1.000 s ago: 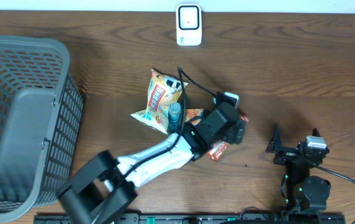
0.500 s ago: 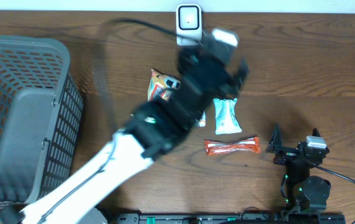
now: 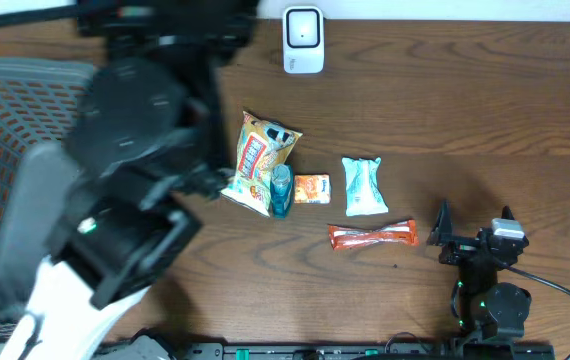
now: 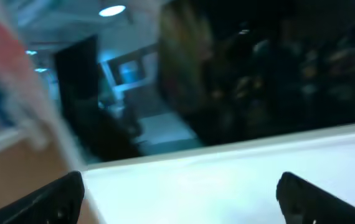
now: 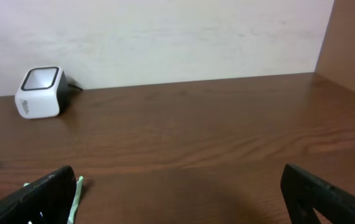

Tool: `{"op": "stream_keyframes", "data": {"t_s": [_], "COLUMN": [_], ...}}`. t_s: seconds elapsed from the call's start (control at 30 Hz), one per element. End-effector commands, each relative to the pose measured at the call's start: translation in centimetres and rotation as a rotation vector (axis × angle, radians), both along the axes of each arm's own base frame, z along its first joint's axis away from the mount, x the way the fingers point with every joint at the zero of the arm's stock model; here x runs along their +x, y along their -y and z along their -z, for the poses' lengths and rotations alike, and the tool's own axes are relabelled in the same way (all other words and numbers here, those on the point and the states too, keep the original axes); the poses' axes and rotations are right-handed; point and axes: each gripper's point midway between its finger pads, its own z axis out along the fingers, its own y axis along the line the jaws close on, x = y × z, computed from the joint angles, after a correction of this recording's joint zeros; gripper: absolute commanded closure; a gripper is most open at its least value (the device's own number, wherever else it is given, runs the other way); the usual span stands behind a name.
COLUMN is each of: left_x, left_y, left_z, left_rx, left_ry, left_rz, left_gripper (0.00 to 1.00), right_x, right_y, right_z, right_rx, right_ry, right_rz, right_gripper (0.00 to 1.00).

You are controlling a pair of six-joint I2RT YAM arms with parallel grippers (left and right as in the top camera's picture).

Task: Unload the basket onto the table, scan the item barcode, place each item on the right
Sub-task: 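Withdraw the left gripper back toward the basket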

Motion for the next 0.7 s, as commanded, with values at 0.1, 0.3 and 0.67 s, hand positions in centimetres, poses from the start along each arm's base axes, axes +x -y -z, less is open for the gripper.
{"op": "stream_keyframes", "data": {"t_s": [0.1,0.3,0.67], "left_x": [-4.3,-7.4,-12.8], "left_y": [-4.7,-6.5,-11.8], "left_z": [0.1,1.4,3.2], "left_rx": [-0.058,-0.088,-0.287], "left_ry": [0.012,0.041,0.161], "left_rz": [-0.035,0.039,0.069], "left_gripper": [0.02,0.02,0.02], "right_x": [0.0,0.1,-8.5], "right_y": [0.0,-3.2,-17.0], "right_z": [0.1,-1.2,-0.9], "right_rx": [-0.012,0.217,0.612], "right_ry": [-0.003,0.054,-0.257], "right_rz": [0.002,-0.177,-1.1], "right_gripper": [0.01,0.01,0.01]}}
